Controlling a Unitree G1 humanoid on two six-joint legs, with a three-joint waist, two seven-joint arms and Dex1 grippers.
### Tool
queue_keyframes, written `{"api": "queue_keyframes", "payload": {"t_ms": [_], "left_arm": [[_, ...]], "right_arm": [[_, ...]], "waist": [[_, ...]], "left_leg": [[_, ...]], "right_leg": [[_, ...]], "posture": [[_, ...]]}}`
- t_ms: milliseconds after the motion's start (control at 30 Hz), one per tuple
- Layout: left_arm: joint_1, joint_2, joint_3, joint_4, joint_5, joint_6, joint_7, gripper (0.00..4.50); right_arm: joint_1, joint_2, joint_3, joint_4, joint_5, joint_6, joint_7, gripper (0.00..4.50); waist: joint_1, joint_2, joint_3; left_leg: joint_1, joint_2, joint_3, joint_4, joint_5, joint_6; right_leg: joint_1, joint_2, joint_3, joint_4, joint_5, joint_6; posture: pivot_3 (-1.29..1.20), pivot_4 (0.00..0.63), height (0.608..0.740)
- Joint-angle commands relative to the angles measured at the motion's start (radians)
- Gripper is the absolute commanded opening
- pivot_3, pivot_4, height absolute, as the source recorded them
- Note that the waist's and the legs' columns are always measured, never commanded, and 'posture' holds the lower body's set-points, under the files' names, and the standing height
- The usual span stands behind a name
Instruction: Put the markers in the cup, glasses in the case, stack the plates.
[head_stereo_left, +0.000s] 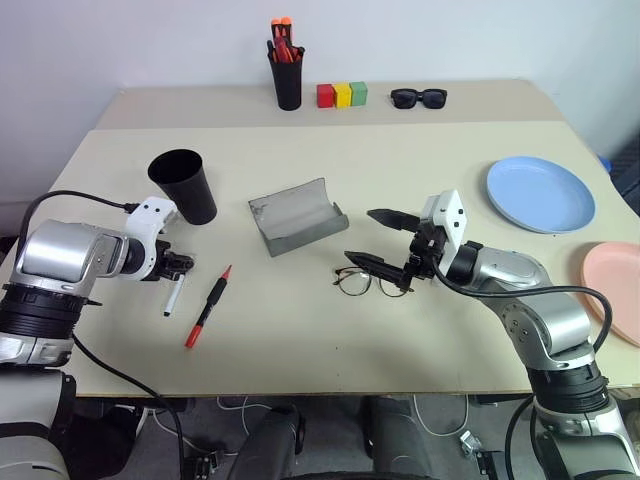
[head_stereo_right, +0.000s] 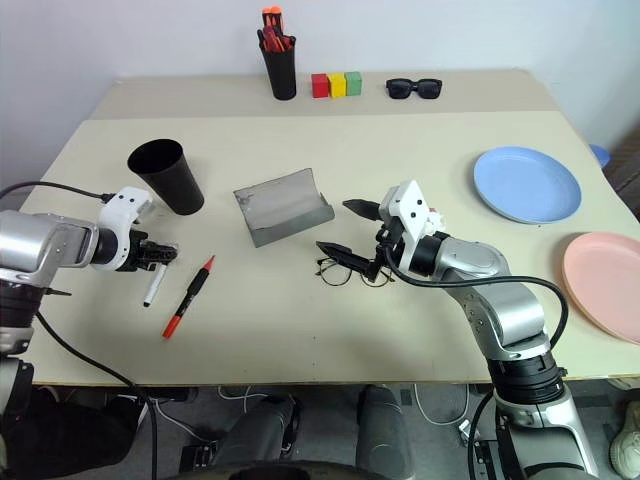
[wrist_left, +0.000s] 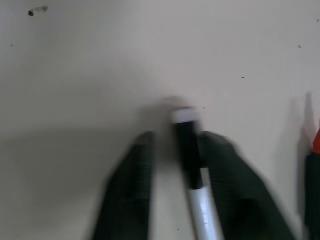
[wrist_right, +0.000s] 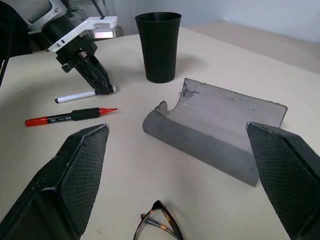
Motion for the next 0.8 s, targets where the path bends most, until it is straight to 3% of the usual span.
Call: {"api": "queue_keyframes", "payload": {"t_ms": [33, 333, 467, 633, 800], "left_arm": [[-0.003, -0.005, 0.0, -0.008, 0.003, 0.004, -0.019, 0.05], [0.071, 0.03, 0.092, -0.222, -0.044, -0.161, -0.112, 0.05], [0.069, -0.063, 0.219, -0.288, -0.075, -0.381, -0.1, 0.05], [-0.027, -0.191, 0.311, -0.223, -0.038, -0.645, -0.021, 0.05], [-0.161, -0.246, 0.371, -0.024, 0.028, -0.934, 0.062, 0.05]], "right_arm": [[-0.006, 0.0, -0.014, -0.029, -0.007, -0.028, -0.002, 4.5], [-0.012, -0.053, -0.082, 0.02, 0.059, 0.015, 0.071, 4.5], [-0.028, -0.053, -0.122, 0.02, 0.137, 0.061, 0.094, 4.5], [-0.051, -0.023, -0.092, 0.042, 0.094, 0.025, 0.073, 4.5], [-0.072, -0.017, -0.089, 0.062, 0.084, 0.019, 0.07, 4.5]], "waist": [[0.0, 0.0, 0.0], [0.0, -0.001, 0.0], [0.005, -0.001, 0.0], [0.005, -0.001, 0.0], [0.006, -0.001, 0.0]], "left_leg": [[0.0, 0.0, 0.0, 0.0, 0.0, 0.0], [0.001, 0.001, 0.001, 0.0, 0.0, 0.0], [0.001, 0.001, 0.0, 0.0, 0.0, 0.0], [0.001, 0.002, 0.005, 0.001, 0.0, 0.0], [0.003, 0.002, 0.009, 0.001, 0.0, 0.0]], "right_leg": [[0.0, 0.0, 0.0, 0.0, 0.0, 0.0], [0.0, 0.0, 0.002, 0.0, 0.0, 0.0], [0.0, 0.0, 0.003, 0.0, 0.0, 0.0], [0.001, 0.0, 0.003, -0.001, 0.002, -0.002], [0.0, 0.001, 0.005, 0.0, 0.003, -0.002]], "posture": [[0.0, 0.15, 0.74], [0.0, 0.15, 0.74], [0.0, 0.15, 0.74], [0.0, 0.15, 0.74], [0.0, 0.15, 0.74]]}}
